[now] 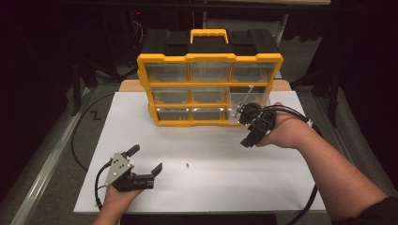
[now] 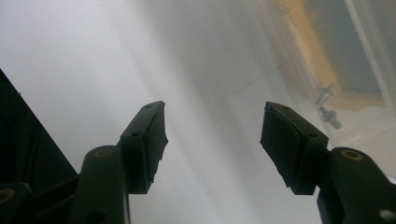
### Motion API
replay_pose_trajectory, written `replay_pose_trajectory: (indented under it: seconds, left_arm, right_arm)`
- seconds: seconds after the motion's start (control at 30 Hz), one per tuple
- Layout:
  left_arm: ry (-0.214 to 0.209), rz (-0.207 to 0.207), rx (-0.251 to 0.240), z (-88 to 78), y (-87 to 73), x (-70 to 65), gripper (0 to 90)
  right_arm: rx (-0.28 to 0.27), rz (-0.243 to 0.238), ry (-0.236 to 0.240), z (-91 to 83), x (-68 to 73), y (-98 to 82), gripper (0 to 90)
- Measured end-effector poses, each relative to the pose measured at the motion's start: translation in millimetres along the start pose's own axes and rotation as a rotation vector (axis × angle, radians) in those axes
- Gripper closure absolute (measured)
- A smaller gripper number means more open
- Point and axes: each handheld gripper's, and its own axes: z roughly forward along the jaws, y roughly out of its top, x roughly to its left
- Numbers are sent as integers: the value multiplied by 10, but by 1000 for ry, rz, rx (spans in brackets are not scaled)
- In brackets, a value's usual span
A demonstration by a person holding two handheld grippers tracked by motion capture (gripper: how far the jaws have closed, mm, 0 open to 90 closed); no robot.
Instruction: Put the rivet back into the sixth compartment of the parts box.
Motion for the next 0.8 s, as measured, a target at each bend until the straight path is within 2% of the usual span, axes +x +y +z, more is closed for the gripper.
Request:
replay_pose_trajectory:
  seconds: [0.53, 0.6, 0.8]
  left_arm:
    - [-2, 3, 2, 0, 0, -5, 4]
    - [-1, 3, 2, 0, 0, -5, 4]
    - [-2, 3, 1, 1, 0, -7, 4]
  right_arm:
    - [-29, 45, 4, 385, 154, -85, 211]
    - [-25, 32, -11, 438, 183, -81, 177]
    - [-29, 35, -10, 585, 267, -71, 114]
